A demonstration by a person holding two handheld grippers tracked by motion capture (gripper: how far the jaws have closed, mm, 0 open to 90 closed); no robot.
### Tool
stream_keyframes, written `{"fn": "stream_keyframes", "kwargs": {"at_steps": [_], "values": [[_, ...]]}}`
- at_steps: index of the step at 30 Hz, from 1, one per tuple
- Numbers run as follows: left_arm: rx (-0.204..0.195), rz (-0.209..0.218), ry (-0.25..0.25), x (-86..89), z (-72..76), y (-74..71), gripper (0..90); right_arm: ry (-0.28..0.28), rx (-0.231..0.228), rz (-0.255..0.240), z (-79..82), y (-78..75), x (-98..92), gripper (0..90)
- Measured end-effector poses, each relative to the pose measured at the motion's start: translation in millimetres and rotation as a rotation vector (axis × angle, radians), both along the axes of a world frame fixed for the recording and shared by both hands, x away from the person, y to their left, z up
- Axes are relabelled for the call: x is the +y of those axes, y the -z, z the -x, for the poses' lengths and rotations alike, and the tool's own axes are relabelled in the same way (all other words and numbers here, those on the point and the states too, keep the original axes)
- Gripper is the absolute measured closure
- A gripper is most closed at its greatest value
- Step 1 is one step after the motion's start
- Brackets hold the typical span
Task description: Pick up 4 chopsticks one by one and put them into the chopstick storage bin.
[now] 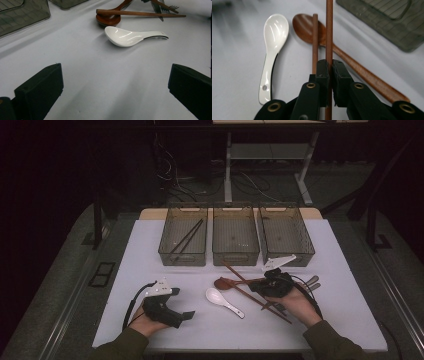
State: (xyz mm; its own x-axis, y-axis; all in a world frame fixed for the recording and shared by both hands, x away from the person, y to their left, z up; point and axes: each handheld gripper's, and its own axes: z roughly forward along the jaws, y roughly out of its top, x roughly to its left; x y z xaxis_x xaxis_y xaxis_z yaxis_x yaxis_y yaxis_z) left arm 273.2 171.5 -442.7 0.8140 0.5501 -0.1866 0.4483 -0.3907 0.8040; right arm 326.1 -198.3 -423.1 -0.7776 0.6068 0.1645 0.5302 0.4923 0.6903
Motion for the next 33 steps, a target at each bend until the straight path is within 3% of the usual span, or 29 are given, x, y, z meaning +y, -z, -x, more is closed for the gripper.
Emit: {"fn": "stream_keyframes", "kwargs": {"at_steps": [15,27,33], "values": [[-0.003,0.007,0.000,2.4,-0.4,0.2,0.0,0.032,-0.030,-0.092,-16.5,-15.4,4.4,83.6],[-0.015,0.013,-0.005,5.3,-0.7,0.6,0.0,0.039,-0.075,-0.132,-28.3,-33.3,12.9,83.6],[-0.018,0.039,-0.005,4.9,-0.8,-0.1,0.0,0.048,-0.098,-0.147,-36.4,-41.9,15.0,83.6]]}}
